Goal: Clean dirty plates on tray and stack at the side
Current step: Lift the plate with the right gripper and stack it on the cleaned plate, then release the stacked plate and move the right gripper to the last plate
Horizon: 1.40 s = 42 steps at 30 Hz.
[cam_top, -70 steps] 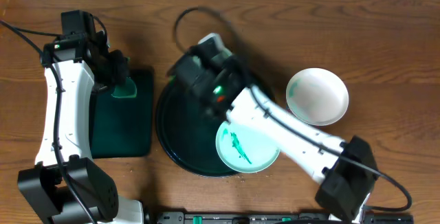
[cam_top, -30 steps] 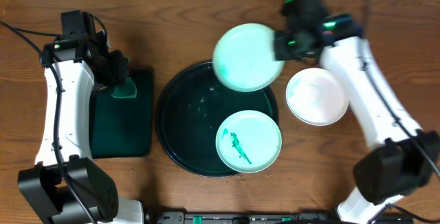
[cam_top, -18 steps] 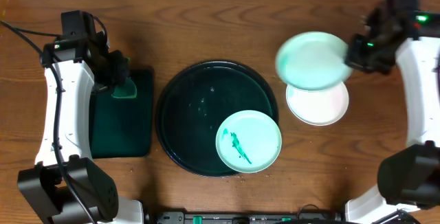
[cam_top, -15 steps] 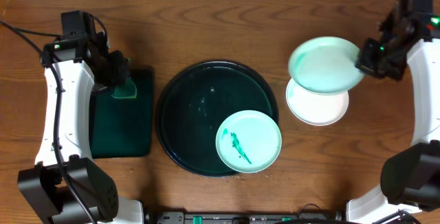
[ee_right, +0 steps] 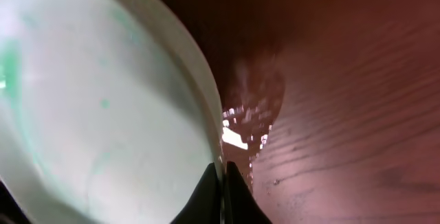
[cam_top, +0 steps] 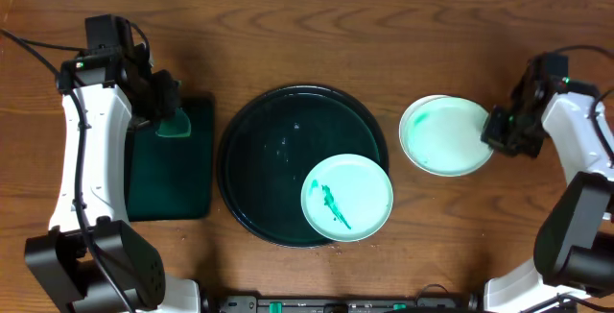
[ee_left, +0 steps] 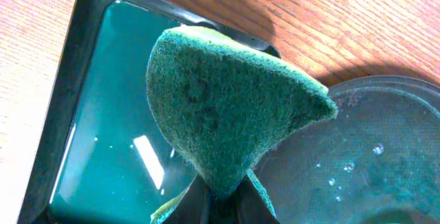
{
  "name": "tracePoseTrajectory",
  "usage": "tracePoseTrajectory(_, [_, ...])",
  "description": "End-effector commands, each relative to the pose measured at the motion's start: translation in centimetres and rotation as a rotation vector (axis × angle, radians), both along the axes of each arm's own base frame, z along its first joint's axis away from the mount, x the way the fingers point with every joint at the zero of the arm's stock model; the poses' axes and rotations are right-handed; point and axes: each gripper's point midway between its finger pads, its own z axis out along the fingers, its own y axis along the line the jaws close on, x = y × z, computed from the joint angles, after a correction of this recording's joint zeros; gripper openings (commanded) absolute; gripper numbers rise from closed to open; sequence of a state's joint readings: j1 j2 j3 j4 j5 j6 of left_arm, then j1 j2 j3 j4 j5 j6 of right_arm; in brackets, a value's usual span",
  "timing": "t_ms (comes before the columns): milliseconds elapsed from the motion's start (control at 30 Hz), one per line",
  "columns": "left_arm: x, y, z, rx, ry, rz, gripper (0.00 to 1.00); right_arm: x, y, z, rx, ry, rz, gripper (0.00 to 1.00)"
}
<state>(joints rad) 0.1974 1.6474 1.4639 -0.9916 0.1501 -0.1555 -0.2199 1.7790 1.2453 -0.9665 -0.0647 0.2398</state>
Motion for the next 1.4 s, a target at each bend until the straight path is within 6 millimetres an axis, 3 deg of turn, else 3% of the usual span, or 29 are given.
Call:
tracePoseTrajectory(0, [-0.2, 0.3, -0.2, 0.015, 0.008, -0.006, 0.07, 0.2, 1.0, 0.3, 0.039, -0.030, 0.041, 0.21])
tracePoseTrajectory(100, [-0.1, 0.3, -0.1, 0.016, 0.004, -0.006, 0.07, 1.3, 4.1, 1.1, 0.175, -0.096, 0.154, 0.35])
tracePoseTrajectory(233, [-0.1, 0.3, -0.1, 0.015, 0.004, -0.006, 0.08, 1.8, 8.9, 3.0, 0.337, -0.136, 0.267, 0.42])
tracePoseTrajectory(367, [-0.1, 0.3, -0.1, 0.015, 0.005, -0.006, 0.07, -0.1, 14.1, 3.4, 0.396, -0.065, 0.380, 0.42])
tracePoseTrajectory(533, [-0.1, 0.3, -0.1, 0.015, 0.005, -0.006, 0.07, -2.8, 18.2, 2.8, 0.362, 0.025, 0.517, 0.46])
tracePoseTrajectory(667, [-0.1, 0.3, -0.1, 0.015, 0.005, -0.006, 0.07, -5.1, 19.3, 1.1, 0.249, 0.110, 0.540, 0.49])
tracePoseTrajectory(900, [-0.1, 0.3, -0.1, 0.015, 0.005, -0.006, 0.07, -7.8, 20.3, -1.1, 0.189, 0.176, 0.580, 0.43])
tracePoseTrajectory(1133, [-0.1, 0.3, -0.1, 0.015, 0.005, -0.006, 0.07, -8.0, 20.5, -2.8, 0.187, 0.147, 0.595, 0.25])
tracePoseTrajectory(1333, [-0.1, 0.3, -0.1, 0.015, 0.005, -0.006, 0.07, -8.0, 20.7, -3.5, 0.191, 0.135, 0.601, 0.22])
tracePoseTrajectory(1367, [-0.1, 0.3, -0.1, 0.015, 0.005, -0.006, 0.07, -8.1, 20.8, -3.6, 0.192, 0.131, 0.604, 0.15])
